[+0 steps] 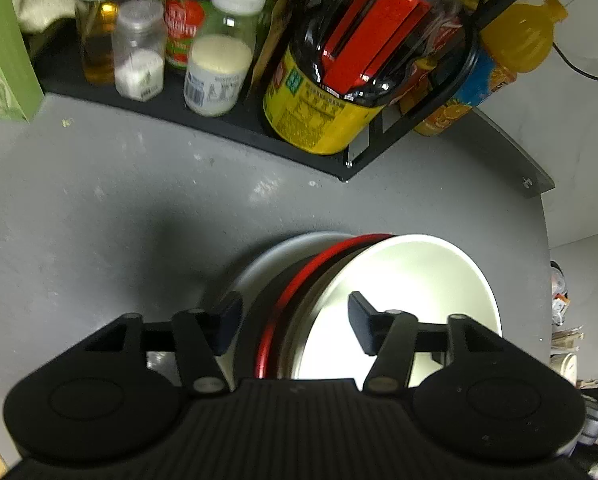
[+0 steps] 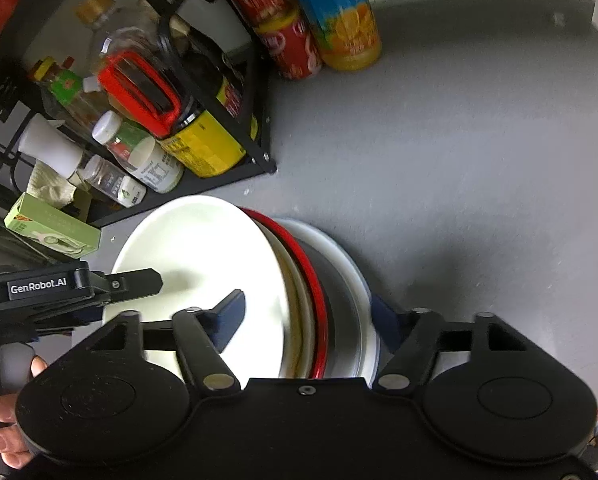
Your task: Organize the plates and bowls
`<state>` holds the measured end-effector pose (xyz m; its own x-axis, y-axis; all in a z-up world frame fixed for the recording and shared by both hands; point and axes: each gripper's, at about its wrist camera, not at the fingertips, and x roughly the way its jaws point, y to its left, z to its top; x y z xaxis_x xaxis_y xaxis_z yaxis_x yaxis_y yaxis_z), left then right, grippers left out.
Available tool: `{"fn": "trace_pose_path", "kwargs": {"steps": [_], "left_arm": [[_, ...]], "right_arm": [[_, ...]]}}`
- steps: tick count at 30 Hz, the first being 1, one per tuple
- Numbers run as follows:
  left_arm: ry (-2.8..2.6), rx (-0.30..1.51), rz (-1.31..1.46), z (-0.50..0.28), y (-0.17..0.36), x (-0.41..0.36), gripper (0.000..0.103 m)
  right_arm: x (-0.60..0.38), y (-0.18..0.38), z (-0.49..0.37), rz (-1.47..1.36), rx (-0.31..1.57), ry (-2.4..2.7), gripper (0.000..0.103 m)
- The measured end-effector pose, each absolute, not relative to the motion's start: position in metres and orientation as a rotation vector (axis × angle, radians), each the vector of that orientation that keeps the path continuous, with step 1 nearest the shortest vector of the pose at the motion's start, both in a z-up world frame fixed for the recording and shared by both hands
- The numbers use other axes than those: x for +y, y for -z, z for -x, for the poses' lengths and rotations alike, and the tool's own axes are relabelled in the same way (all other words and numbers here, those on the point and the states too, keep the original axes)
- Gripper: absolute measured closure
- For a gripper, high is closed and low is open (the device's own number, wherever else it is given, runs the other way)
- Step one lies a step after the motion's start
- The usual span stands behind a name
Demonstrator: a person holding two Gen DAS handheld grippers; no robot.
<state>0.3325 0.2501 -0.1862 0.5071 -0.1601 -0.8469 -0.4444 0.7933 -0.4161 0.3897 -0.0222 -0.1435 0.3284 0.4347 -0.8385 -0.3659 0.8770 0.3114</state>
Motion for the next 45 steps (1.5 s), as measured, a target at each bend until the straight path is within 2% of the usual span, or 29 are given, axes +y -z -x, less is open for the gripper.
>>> {"fn": "trace_pose_path", "kwargs": {"steps": [6, 13, 17, 33, 45], "left_arm": [[-0.158, 1.006, 0.561, -0.329, 0.168, 0.249, 0.024], [-0.145, 0.978, 0.459, -0.327, 0.153, 0.24, 0.022], [-0.129, 0.95, 0.423, -0.323, 0.144, 0.23, 0.017], [-0.116, 0.781, 0.351, -0.259, 0.092, 0.187, 0.002], [-0.136, 0.711, 0.318, -0.174, 0.071, 0.166, 0.001]], "right_arm": [[-0.03, 0.137, -0.376, -0.091, 1.092, -0.479, 0.02], [-0.044, 0.124, -0.36, -0.059, 1.033, -0.428, 0.013], [-0.047, 0.105, -0.347, 0.006, 0.933, -0.423, 0.0], [-0.103, 0.058, -0.291, -0.066, 0.782, -0.387, 0.0], [-0.114, 0.035, -0.218, -0.053, 0.687, -0.351, 0.0]]}}
